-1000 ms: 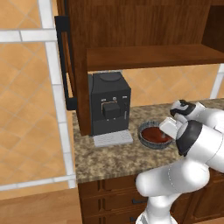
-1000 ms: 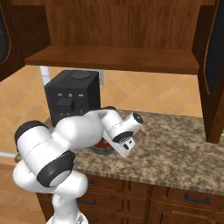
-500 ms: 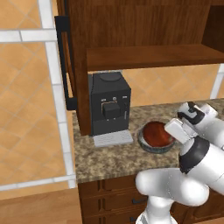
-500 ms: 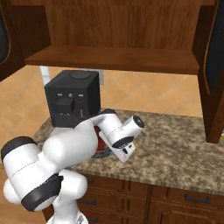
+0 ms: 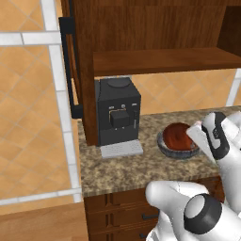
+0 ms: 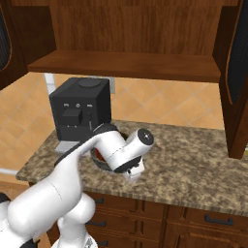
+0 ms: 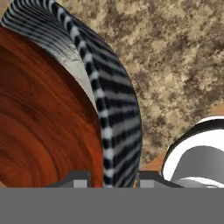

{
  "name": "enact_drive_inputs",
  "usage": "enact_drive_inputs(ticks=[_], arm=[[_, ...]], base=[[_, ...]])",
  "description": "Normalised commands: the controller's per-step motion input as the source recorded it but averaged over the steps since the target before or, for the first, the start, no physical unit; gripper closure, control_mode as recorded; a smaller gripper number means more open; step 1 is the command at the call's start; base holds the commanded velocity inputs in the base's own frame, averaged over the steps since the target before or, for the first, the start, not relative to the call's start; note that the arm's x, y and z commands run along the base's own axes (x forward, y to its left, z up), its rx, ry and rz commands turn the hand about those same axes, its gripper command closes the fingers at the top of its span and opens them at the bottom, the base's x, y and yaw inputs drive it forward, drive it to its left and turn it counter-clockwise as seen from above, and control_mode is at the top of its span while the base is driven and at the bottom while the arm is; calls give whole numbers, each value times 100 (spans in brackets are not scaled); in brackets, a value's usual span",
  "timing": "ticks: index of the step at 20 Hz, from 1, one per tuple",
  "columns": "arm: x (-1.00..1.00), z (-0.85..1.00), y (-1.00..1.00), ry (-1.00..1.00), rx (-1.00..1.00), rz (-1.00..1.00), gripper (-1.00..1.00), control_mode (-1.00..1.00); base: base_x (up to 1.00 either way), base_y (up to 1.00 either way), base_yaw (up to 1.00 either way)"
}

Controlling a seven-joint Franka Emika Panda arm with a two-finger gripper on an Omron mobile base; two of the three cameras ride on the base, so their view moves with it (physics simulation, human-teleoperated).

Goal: Pick up the bowls on the counter and stack them on top of one another in the open cabinet. Place the smaller bowl on top of the larger bowl.

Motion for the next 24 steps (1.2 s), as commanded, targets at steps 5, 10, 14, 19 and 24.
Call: enact_drive_inputs(ticks=[5,10,14,19,24], arm=[[-34,59,0,0,0,-37,100,-100],[-29,81,0,0,0,-30,100,-100],[-34,93,0,-4,0,-27,100,-100],[-24,92,1,-12,0,-20,100,-100],[-25,99,0,-15,0,-8,100,-100]], base=[[0,0,0],[0,0,0],[0,0,0],[0,0,0],[0,0,0]])
